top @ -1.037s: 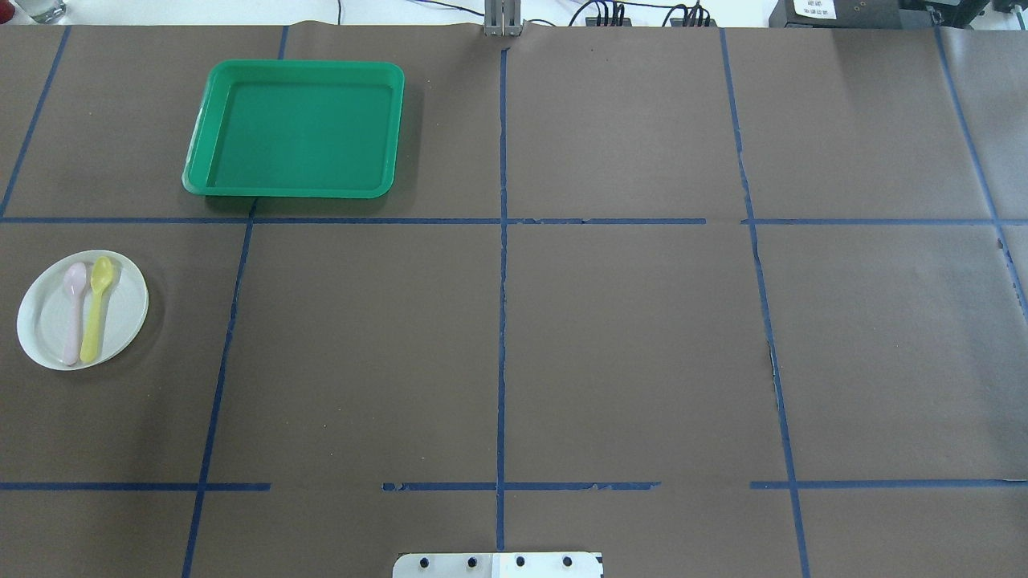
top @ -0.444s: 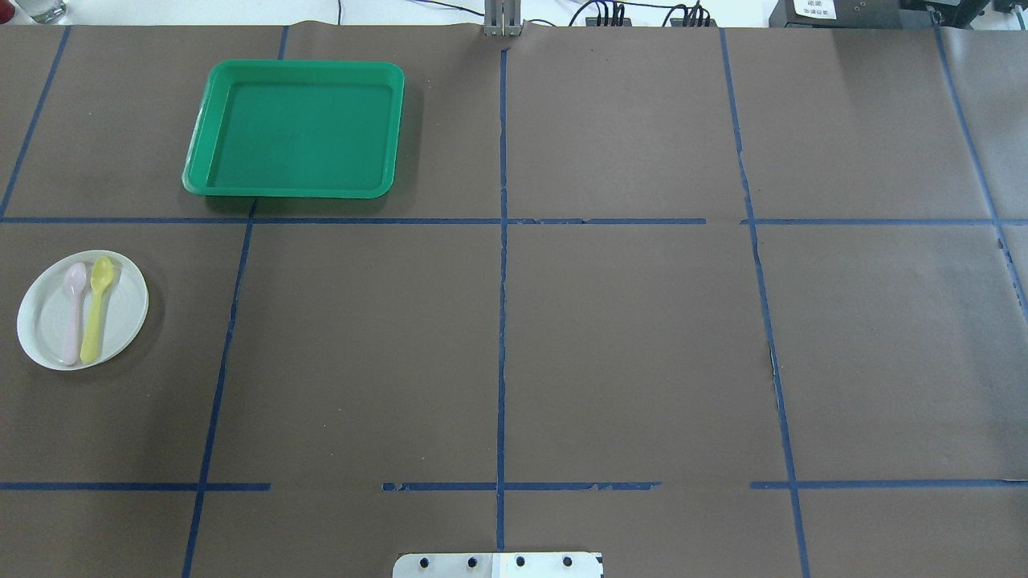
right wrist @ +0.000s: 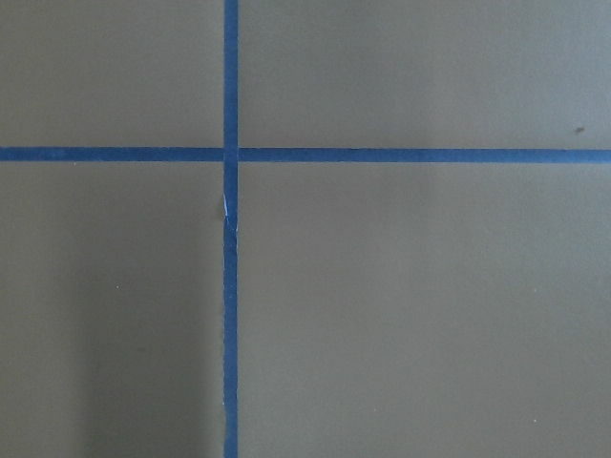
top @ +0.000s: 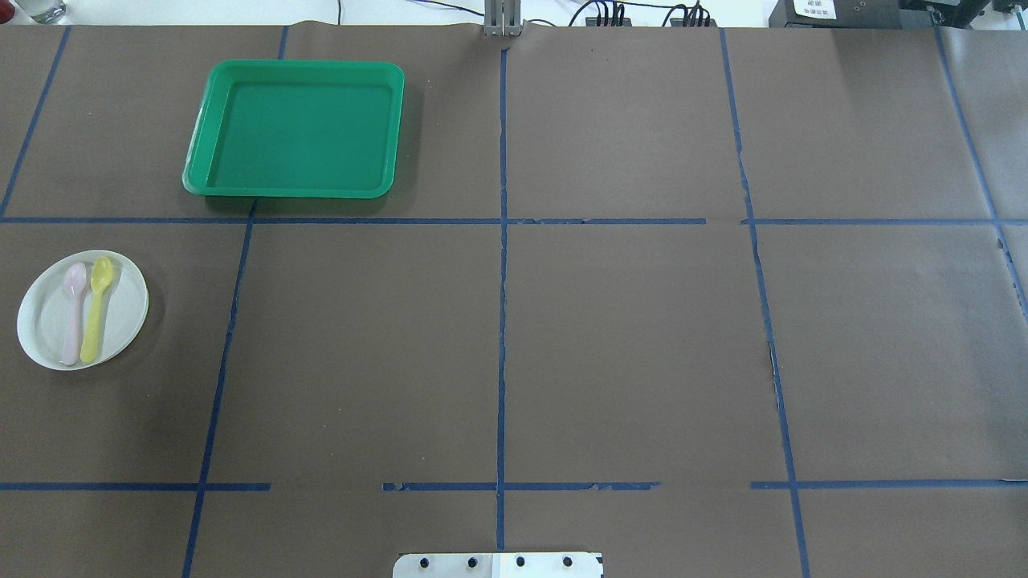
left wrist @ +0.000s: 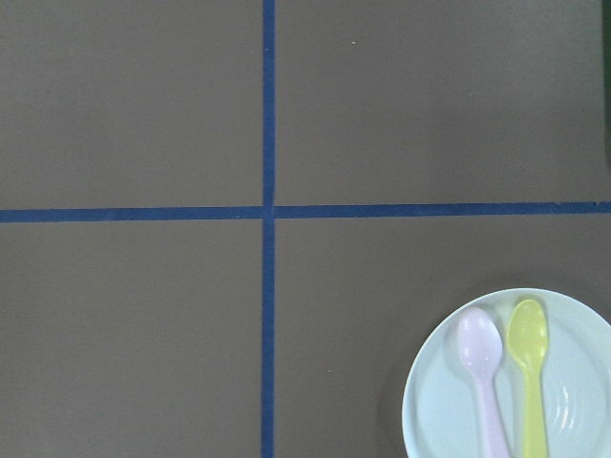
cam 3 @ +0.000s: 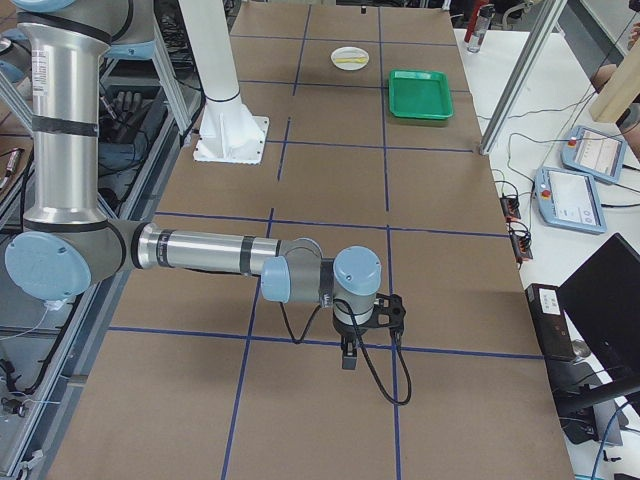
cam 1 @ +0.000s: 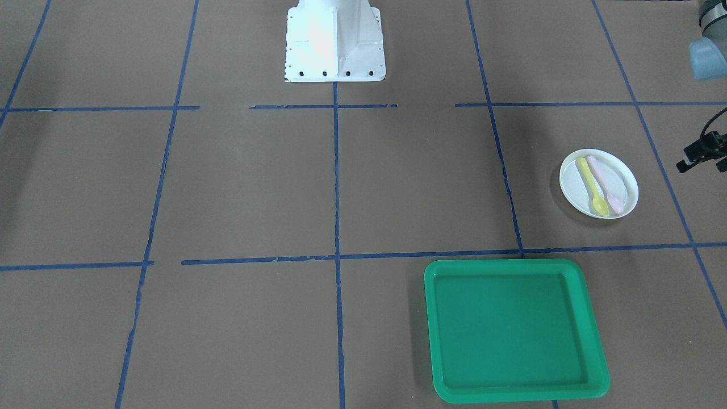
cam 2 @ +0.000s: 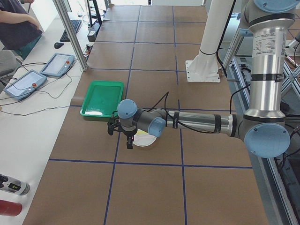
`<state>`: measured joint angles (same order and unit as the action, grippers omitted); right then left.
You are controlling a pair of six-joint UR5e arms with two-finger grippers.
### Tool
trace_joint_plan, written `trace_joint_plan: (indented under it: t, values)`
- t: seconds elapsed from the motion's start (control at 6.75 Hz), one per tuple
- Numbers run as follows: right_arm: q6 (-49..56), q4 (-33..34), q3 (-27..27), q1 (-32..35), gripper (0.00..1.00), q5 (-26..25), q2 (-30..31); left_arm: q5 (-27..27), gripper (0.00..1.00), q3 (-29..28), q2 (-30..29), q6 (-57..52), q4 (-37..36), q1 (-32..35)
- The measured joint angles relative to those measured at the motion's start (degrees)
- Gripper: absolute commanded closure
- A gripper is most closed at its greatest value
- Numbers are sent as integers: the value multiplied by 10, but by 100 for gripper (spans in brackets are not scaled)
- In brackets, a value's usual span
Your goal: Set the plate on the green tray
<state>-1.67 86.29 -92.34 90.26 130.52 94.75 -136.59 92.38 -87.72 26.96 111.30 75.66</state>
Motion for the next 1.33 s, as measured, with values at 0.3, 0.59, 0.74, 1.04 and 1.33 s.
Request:
trace_joint_plan:
  t: [0.3, 0.59, 0.74, 1.04, 1.33]
  values:
    - [0, 0, 0, 0, 0, 0, 0, 8, 0, -55, 1, 66, 95, -42]
    - [0, -1, 0, 0, 0, 0, 0, 32, 0, -84, 1, 116, 157, -82]
    - [0, 0, 0, 0, 0, 0, 0, 41, 0, -88, 1, 124, 166, -99]
    - [0, 0, 0, 0, 0, 0, 0, 46, 0, -95, -1, 127, 169, -122]
    - [0, 0, 0, 0, 0, 0, 0, 47, 0, -105, -3, 127, 168, -133]
